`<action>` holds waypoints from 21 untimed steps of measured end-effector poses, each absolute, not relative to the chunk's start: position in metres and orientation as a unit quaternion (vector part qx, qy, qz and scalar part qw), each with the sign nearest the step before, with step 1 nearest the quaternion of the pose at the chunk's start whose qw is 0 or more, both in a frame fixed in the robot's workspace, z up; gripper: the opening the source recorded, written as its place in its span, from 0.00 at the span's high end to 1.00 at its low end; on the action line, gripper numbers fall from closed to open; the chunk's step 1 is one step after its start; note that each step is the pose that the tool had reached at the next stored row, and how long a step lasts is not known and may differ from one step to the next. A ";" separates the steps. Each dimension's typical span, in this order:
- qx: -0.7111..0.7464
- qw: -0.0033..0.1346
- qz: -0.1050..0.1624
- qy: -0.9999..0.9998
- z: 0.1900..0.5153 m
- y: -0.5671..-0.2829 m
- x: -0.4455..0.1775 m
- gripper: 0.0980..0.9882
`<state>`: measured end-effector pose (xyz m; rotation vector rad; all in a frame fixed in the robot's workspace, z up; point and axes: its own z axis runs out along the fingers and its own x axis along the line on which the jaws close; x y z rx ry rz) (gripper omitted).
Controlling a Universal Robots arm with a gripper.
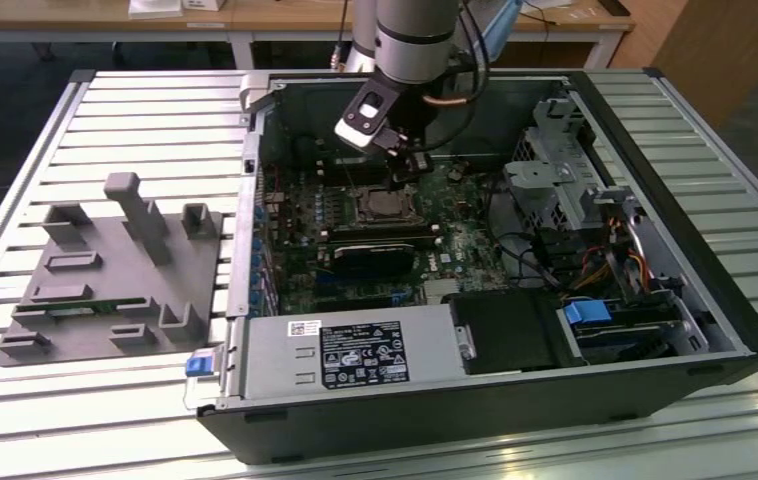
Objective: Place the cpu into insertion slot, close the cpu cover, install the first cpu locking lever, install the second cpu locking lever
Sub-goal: 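Close the cpu cover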
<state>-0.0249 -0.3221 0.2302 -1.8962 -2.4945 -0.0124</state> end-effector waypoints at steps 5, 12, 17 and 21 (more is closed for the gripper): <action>-0.568 0.004 -0.004 -0.823 0.230 -0.322 -0.025 0.99; -0.515 0.004 -0.003 -0.857 0.230 -0.322 -0.025 0.99; -0.476 0.004 -0.002 -0.880 0.230 -0.322 -0.025 0.99; -0.443 0.004 -0.002 -0.896 0.230 -0.322 -0.025 0.99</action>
